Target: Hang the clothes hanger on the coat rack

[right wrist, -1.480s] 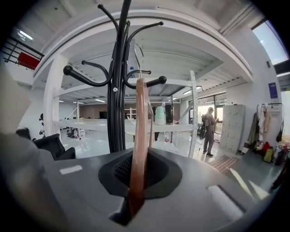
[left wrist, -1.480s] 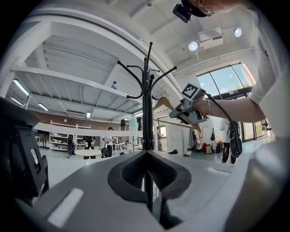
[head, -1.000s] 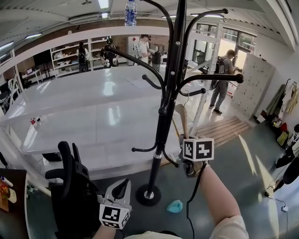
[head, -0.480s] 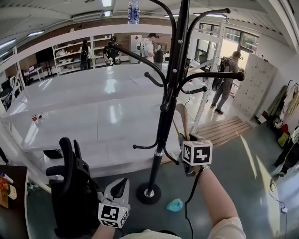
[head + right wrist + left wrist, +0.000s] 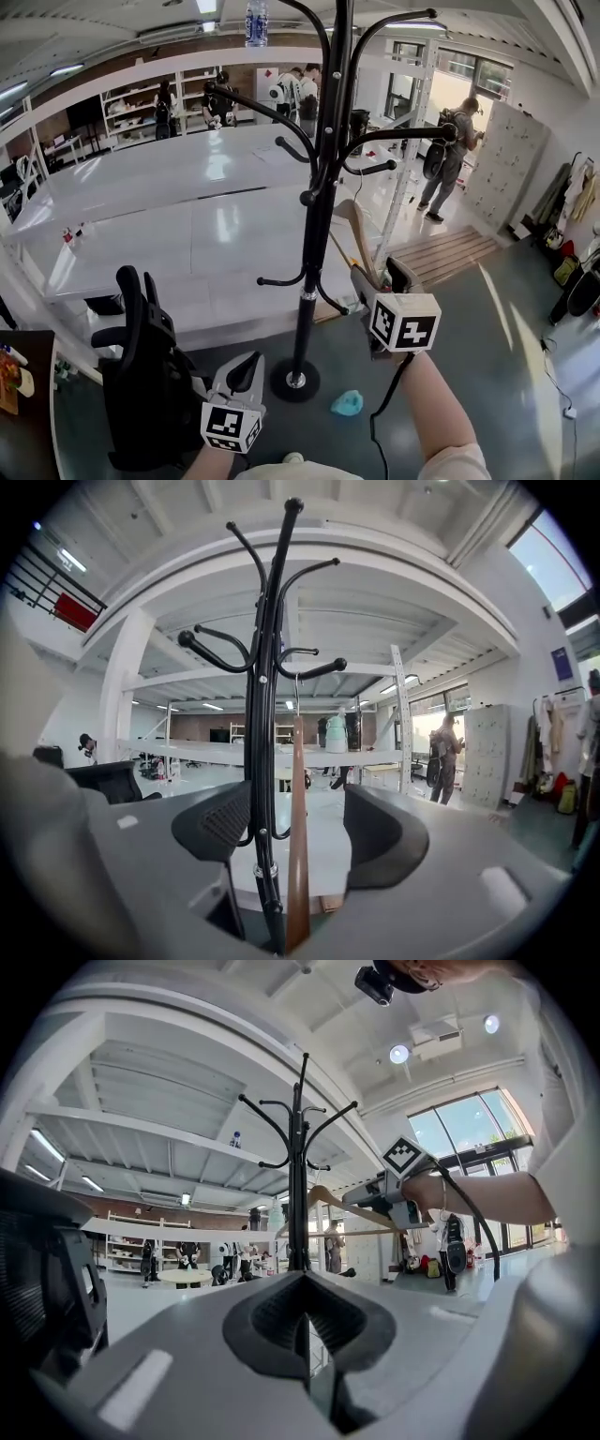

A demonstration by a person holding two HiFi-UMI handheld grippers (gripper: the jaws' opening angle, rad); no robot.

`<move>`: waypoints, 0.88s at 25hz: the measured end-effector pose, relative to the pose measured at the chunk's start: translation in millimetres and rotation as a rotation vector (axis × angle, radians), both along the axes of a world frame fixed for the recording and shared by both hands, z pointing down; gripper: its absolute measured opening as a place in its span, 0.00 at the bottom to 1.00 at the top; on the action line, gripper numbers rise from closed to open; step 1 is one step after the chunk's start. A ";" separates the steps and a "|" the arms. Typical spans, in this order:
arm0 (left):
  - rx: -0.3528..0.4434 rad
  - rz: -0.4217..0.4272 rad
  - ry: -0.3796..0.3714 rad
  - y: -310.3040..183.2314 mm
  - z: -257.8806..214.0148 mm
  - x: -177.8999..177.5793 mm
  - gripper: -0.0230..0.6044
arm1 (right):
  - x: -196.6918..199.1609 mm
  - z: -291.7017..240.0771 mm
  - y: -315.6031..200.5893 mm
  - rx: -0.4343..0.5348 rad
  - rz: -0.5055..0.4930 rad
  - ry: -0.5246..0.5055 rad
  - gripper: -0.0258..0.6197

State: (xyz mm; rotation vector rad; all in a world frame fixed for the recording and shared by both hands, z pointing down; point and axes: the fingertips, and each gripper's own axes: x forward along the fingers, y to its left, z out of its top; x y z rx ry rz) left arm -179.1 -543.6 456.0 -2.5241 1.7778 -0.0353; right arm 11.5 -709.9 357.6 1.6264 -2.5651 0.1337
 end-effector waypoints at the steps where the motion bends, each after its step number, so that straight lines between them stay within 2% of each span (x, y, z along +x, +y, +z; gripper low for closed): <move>1: 0.001 0.004 0.000 2.9 -0.7 4.4 0.04 | 5.1 -1.5 8.1 0.011 0.005 -0.014 0.53; 3: 0.004 0.013 0.001 10.7 -2.4 13.7 0.04 | 17.1 -4.2 26.7 0.035 0.021 -0.043 0.45; 7: 0.010 0.020 0.006 32.3 -7.0 33.6 0.04 | 40.1 -1.3 68.9 0.066 0.042 -0.073 0.22; 10: 0.012 0.023 0.010 51.0 -9.9 51.0 0.04 | 52.7 7.5 101.0 0.075 0.037 -0.058 0.15; 13: 0.016 0.037 0.016 72.6 -10.9 72.5 0.04 | 66.0 20.1 135.1 0.091 0.041 -0.021 0.10; 17: 0.024 0.043 0.017 108.3 -10.8 97.5 0.04 | 80.8 47.1 186.6 0.107 0.039 0.050 0.08; 22: 0.011 0.037 0.013 163.2 -9.5 125.3 0.04 | 97.5 90.5 256.2 0.029 0.010 0.042 0.08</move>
